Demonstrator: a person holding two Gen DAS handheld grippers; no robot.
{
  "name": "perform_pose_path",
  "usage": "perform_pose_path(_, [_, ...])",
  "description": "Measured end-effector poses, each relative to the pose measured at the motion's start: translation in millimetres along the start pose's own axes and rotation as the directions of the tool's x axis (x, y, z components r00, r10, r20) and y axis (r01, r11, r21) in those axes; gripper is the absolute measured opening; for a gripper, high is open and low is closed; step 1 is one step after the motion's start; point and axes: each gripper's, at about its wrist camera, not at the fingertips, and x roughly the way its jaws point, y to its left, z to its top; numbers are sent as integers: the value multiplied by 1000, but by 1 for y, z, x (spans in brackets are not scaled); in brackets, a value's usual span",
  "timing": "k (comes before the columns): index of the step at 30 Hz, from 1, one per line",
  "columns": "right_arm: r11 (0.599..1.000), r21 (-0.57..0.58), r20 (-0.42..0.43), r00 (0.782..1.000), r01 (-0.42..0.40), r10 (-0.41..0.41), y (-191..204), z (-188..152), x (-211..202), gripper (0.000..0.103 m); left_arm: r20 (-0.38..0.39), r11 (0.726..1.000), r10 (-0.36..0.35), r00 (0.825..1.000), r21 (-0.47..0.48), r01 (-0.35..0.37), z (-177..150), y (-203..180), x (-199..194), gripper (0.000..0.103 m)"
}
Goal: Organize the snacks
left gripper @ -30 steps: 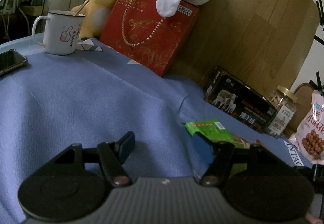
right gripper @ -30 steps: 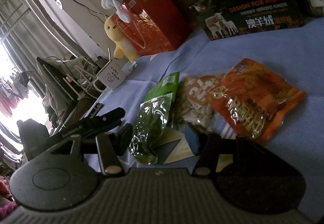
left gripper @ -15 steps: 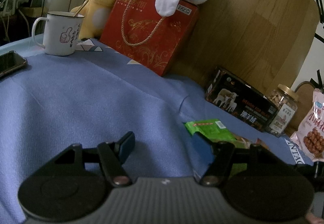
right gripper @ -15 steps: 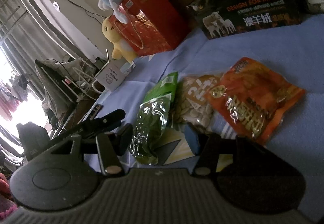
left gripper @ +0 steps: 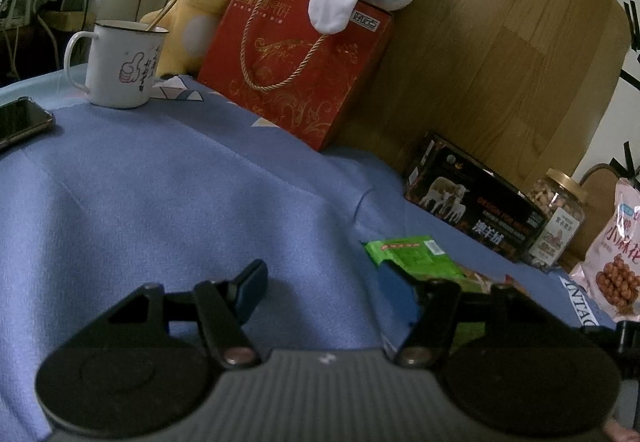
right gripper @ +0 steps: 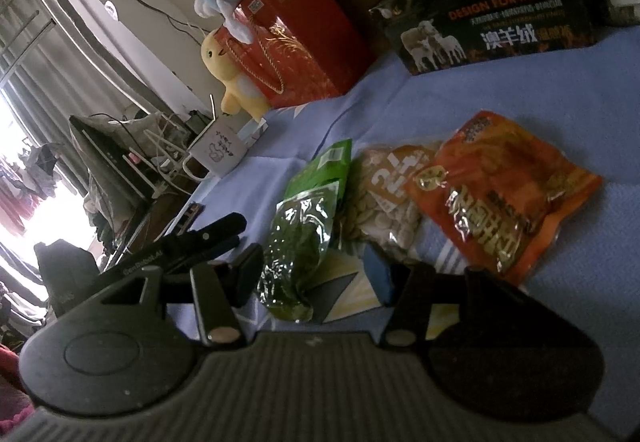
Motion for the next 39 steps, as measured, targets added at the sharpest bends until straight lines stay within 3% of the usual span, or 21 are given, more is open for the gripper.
perform_pose_path(3, [1000, 5, -14, 1000, -8, 8, 0, 0, 2, 50, 0, 1000, 0, 1000, 0, 0, -1, -1, 0, 62])
perform_pose_path(14, [1000, -9, -24, 1000, -8, 8, 2, -1, 3, 49, 0, 1000, 1, 1000, -2, -1, -2, -2, -2, 62])
perform_pose_path(20, [998, -68, -31, 1000, 4, -6, 10, -3, 6, 50, -4, 997, -73, 997, -20, 73, -1, 1, -7, 48])
perform_pose_path(23, [997, -83, -34, 999, 0, -3, 12, -4, 7, 51, -20, 982, -176, 984, -76, 174, -2, -5, -15, 48])
perform_pose_path(26, [994, -105, -31, 999, 10, -13, 16, -5, 9, 51, -88, 968, -252, 964, -45, 249, -6, -28, -13, 47])
perform_pose_path(29, [990, -137, -23, 999, 27, -30, 21, -7, 11, 51, -154, 967, -252, 955, -68, 244, -14, -41, -3, 48])
perform_pose_path(32, [977, -204, -16, 998, 58, -62, 29, -11, 14, 51, -171, 941, -309, 936, -195, 275, -21, -32, 5, 47])
perform_pose_path(34, [962, -263, -9, 997, 74, -79, 38, -15, 18, 51, -180, 921, -351, 919, -243, 304, -25, -29, 8, 36])
perform_pose_path(36, [932, -346, -4, 994, 105, -113, 49, -21, 22, 50, -183, 922, -353, 917, -236, 308, -28, -32, 8, 19])
perform_pose_path(39, [908, -402, 2, 992, 116, -126, 56, -25, 23, 45, -173, 924, -345, 922, -236, 301, -29, -35, 5, 18])
